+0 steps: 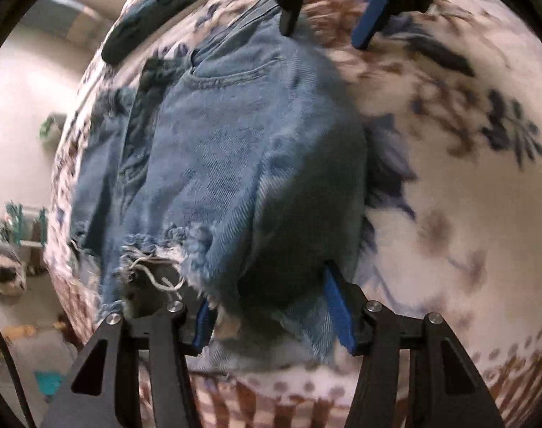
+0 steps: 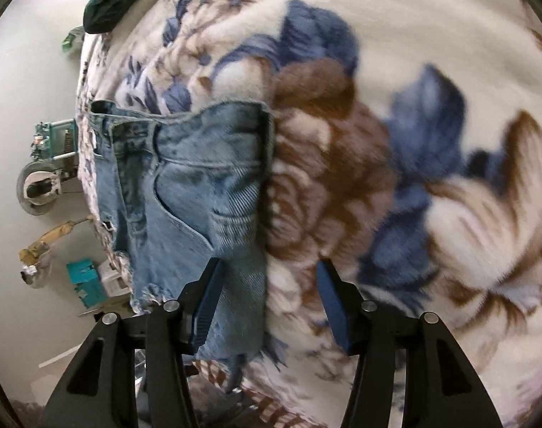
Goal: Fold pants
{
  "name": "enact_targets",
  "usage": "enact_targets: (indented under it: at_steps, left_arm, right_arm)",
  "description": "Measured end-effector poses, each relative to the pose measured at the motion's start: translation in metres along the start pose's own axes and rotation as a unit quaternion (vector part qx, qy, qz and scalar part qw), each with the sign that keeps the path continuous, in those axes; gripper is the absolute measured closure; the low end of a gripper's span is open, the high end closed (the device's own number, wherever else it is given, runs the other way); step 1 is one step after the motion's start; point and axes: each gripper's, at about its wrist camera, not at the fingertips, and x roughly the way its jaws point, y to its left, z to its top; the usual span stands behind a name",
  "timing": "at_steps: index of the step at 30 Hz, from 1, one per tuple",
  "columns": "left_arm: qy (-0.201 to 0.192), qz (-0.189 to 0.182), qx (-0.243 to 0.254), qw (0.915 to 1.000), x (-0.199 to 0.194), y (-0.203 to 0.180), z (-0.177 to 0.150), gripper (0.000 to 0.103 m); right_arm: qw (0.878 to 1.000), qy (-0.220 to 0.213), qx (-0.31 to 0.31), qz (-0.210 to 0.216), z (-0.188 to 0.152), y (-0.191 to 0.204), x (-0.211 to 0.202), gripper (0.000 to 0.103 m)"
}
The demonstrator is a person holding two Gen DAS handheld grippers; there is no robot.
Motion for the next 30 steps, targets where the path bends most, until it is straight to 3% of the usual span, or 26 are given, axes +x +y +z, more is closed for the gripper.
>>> enact_targets:
  at_steps: [1, 2, 5, 6, 7, 8, 11, 16, 19, 24, 30]
  left_arm:
    - [-0.005, -0.008, -0.011, 0.9999, 0.001, 0.005, 0.003, 0.074]
    - [-0.018, -0.012, -0.025, 0.9994, -0.002, 0.012, 0.004, 0.099]
    - [-0.062, -0.032, -0.039, 0.9968, -0.02, 0.027, 0.005, 0.101]
    - [-0.07, -0.032, -0.039, 0.9963, -0.026, 0.028, 0.004, 0.101]
    - [-0.075, -0.031, -0.042, 0.9958, -0.032, 0.032, 0.004, 0.101]
    - [-0.08, -0.035, -0.049, 0.9949, -0.04, 0.04, 0.002, 0.101]
    - [-0.093, -0.035, -0.07, 0.9926, -0.059, 0.062, -0.002, 0.101]
    - [-0.109, -0.049, -0.125, 0.9849, -0.093, 0.111, 0.003, 0.101]
    - [-0.102, -0.061, -0.169, 0.9784, -0.102, 0.16, 0.003, 0.101]
    - [-0.072, -0.079, -0.233, 0.9666, -0.081, 0.244, 0.005, 0.101]
    - [-0.048, -0.084, -0.262, 0.9601, -0.035, 0.32, 0.0, 0.101]
  right_arm:
    - [1.0, -0.001, -0.001, 0.004, 0.005, 0.004, 0.003, 0.046]
    - [1.0, -0.001, -0.002, 0.008, 0.01, 0.008, 0.006, 0.046]
    - [1.0, -0.01, 0.001, 0.022, 0.019, 0.016, 0.01, 0.046]
    - [0.999, -0.018, 0.001, 0.028, 0.021, 0.02, 0.011, 0.053]
    - [0.999, -0.03, 0.0, 0.028, 0.023, 0.024, 0.011, 0.066]
    - [0.999, -0.041, -0.002, 0.019, 0.024, 0.027, 0.01, 0.089]
    - [0.998, -0.069, -0.002, -0.006, 0.021, 0.042, 0.002, 0.089]
    - [0.996, -0.094, 0.008, 0.005, 0.01, 0.077, -0.026, 0.09]
    - [0.994, -0.105, -0.005, 0.01, 0.009, 0.119, -0.042, 0.09]
    - [0.994, -0.108, -0.033, 0.007, 0.026, 0.21, -0.039, 0.09]
    - [0.993, -0.101, -0.049, -0.037, 0.063, 0.302, 0.01, 0.09]
